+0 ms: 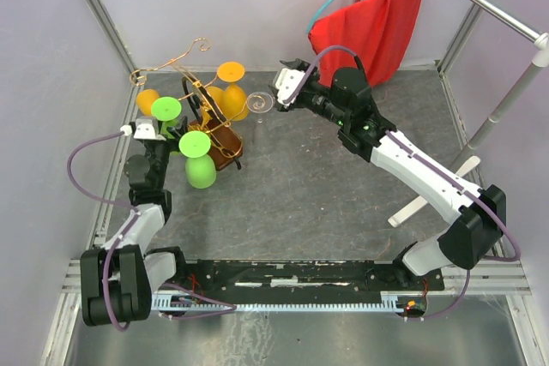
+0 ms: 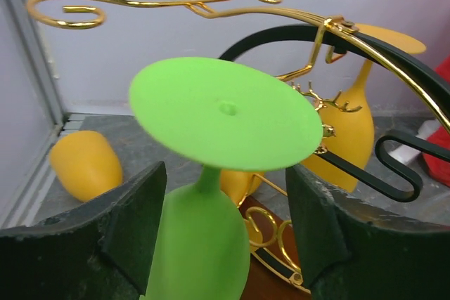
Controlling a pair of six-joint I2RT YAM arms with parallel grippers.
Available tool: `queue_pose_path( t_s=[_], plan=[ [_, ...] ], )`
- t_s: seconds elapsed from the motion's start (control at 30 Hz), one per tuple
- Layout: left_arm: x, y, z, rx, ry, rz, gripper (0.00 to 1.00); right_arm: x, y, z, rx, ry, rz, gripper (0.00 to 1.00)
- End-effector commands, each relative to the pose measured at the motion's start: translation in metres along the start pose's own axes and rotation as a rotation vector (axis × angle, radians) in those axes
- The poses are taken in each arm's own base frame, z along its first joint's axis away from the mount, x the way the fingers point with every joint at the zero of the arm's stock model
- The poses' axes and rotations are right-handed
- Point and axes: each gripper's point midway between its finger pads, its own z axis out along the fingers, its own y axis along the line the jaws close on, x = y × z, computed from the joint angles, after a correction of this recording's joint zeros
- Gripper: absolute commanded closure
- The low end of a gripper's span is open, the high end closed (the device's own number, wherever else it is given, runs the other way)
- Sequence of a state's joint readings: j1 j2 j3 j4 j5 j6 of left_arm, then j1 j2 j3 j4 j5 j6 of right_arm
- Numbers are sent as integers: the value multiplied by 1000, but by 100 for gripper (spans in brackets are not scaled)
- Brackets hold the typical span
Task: Place the wine glass upside down on the wine glass rack
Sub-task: Turn the wine glass upside down at the wine rack, then adjust the wine rack at the center of the board.
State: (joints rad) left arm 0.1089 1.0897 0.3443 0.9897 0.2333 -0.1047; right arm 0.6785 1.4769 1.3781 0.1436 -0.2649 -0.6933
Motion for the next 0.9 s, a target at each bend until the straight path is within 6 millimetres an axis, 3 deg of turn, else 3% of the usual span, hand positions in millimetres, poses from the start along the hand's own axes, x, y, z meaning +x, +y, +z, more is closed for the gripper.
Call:
queue_pose_path(
  t_s=[0.0,0.27,0.43,0.87],
  plan=[
    [-8,15,-12,-111,-13,10,23,-42,-29,0,67,-128,49,31],
    [-2,22,-35,-184,39,-14,13,-57,-29,9,45,-183,172,27],
    [-1,25,-45,-222,75,-35,1,-66,-24,24,3,-191,307,24],
    [-11,98,-88,-700,235,48,1,-71,9,58,-102,-159,565,23]
  ],
)
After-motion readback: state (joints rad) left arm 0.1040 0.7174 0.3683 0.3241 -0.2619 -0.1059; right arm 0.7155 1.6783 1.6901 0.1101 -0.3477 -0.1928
